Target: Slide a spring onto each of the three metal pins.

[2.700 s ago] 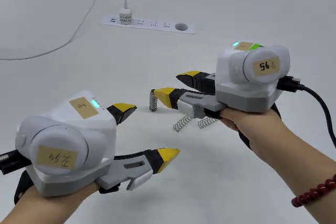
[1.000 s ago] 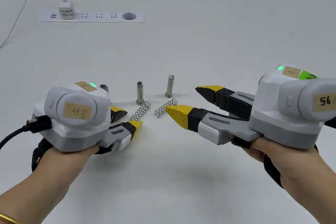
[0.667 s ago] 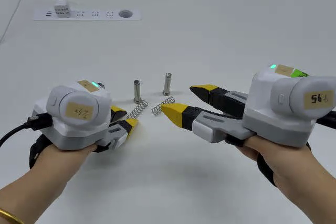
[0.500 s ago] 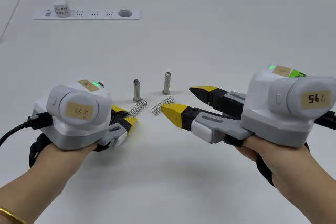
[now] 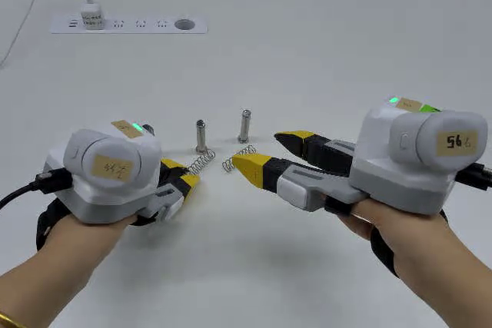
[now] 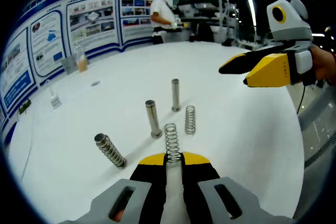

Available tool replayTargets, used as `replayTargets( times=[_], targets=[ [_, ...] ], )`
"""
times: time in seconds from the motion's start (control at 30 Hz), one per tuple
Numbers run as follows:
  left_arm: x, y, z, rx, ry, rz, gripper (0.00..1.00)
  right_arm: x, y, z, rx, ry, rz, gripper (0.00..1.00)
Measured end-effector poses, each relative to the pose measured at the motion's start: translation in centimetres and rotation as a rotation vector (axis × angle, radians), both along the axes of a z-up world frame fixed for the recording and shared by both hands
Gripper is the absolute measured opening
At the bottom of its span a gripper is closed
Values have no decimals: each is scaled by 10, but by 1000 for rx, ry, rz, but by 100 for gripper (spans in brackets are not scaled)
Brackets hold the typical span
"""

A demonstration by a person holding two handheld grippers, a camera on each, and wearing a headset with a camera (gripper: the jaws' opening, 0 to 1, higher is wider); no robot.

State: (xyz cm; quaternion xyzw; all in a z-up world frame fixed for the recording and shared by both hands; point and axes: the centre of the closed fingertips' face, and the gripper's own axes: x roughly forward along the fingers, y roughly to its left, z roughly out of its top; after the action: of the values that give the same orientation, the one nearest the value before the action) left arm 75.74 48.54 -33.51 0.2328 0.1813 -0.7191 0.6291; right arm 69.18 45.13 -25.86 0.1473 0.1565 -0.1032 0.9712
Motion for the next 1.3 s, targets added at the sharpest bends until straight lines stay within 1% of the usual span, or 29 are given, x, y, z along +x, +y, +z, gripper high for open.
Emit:
replayTargets(
  times=[0.1,0.13,0.27,0.3,0.33,0.47,0.57,0.67,0.7,0.73,0.8,0.9,1.0,1.07,1.3],
  targets=[
    [-2,1,7,-21,-6,-7,9,1,0,3,17,-9,0,45],
    [-4,1,11,-32,-8,-12,9,2,0,5,24,-13,-2,45],
    [-5,3,24,-70,-6,-11,9,5,0,11,48,-35,0,45],
    [-5,3,28,-87,-5,-11,9,7,0,12,57,-41,2,45],
    [-6,4,32,-94,-5,-10,9,8,0,14,66,-46,4,45],
    [-10,7,46,-141,-1,-18,10,14,3,20,122,-77,9,45],
    [-12,10,55,-163,-5,-21,10,18,5,23,148,-90,17,44],
    [-14,13,63,-186,-3,-23,10,21,8,26,168,-99,25,41],
    [-15,14,65,-192,-3,-24,10,23,9,27,183,-105,29,41],
    [-16,14,69,-204,-4,-27,10,25,12,28,216,-111,35,40],
    [-17,16,73,-215,-7,-31,10,27,13,30,252,-125,38,38],
    [-18,17,81,-238,-6,-36,10,28,15,32,280,-135,39,35],
    [-20,18,89,-262,-6,-39,10,30,17,34,327,-149,40,32],
    [-22,18,94,-280,-4,-46,10,31,19,35,346,-157,41,31],
    [-27,20,106,-318,-8,-61,10,34,25,41,423,-188,40,26]
  ],
)
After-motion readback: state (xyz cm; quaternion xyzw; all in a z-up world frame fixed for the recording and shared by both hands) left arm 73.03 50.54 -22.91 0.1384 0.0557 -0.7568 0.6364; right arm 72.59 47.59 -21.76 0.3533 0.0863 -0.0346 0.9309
